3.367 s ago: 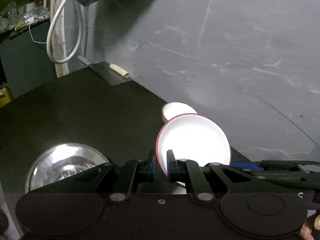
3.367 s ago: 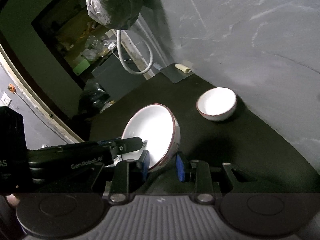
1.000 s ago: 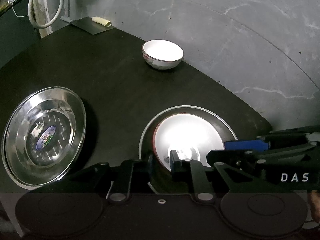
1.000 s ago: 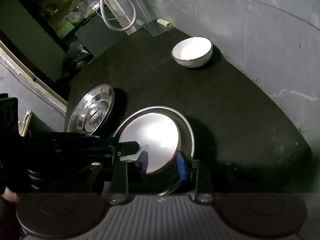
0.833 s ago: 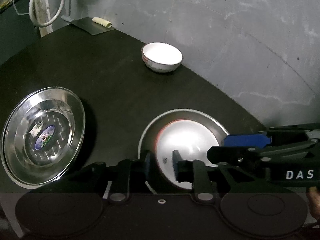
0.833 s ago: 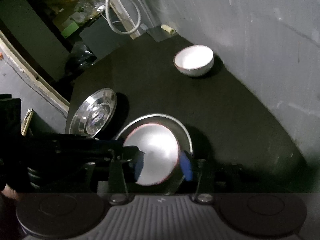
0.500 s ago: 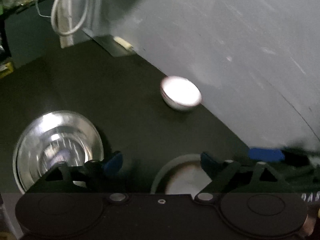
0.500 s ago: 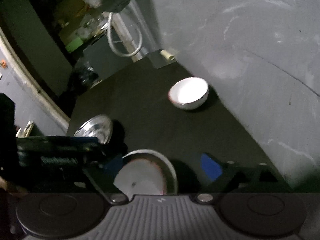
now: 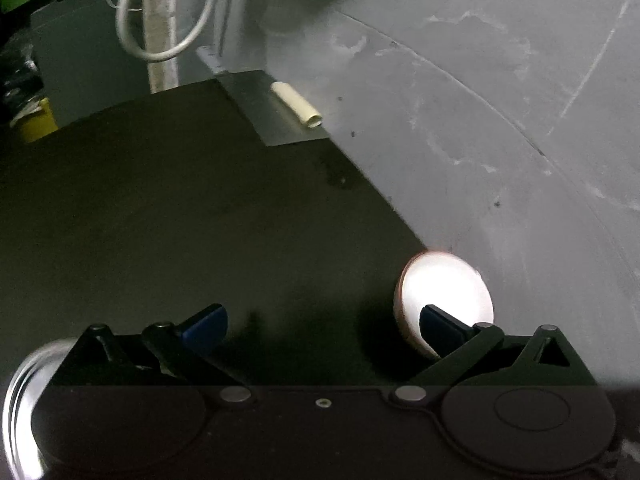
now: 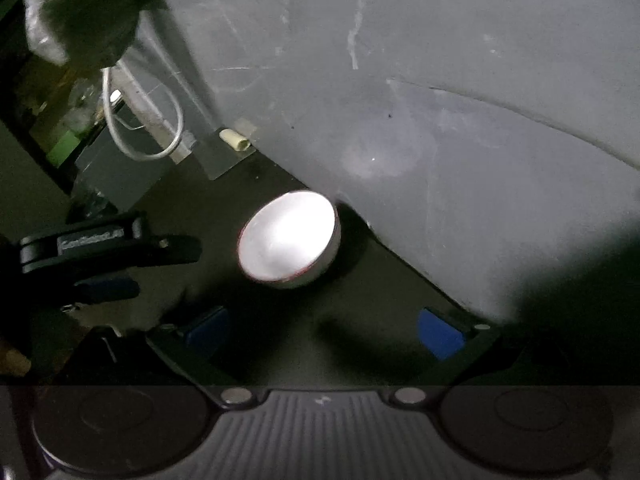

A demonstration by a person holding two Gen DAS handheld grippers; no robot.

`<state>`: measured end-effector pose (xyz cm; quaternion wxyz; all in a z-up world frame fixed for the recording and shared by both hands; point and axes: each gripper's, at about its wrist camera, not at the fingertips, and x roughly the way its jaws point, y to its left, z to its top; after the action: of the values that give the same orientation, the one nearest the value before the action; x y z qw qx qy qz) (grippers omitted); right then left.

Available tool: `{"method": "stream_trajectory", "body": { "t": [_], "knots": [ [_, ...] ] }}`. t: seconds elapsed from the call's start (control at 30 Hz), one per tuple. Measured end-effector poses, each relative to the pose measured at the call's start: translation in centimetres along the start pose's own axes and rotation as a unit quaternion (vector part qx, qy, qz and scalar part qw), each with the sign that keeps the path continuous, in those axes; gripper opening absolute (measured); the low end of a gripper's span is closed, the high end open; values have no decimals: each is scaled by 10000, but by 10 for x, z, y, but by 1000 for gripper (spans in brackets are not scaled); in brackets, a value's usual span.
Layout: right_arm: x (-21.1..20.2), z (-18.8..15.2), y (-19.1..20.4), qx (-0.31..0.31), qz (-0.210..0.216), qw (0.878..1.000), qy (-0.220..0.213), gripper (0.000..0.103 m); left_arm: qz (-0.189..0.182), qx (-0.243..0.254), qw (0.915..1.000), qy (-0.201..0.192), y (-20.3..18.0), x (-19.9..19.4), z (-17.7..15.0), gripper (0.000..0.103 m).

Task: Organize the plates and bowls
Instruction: 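Grasp the rim of the second red-rimmed white bowl with both grippers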

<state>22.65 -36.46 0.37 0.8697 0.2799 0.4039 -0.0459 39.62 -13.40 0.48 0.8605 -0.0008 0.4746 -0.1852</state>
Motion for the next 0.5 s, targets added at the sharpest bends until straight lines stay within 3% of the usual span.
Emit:
{"method": "stream_trajectory", "body": {
  "t": [0.23,0.5],
  "knots": [
    [24,10,5,30,-9,10000,-41,102,33,413,9988,261,-21,42,20,102],
    [39,16,9,-40,-73,9998,-196,81,-112,535,9977,408,-28,46,13,91]
  ]
}}
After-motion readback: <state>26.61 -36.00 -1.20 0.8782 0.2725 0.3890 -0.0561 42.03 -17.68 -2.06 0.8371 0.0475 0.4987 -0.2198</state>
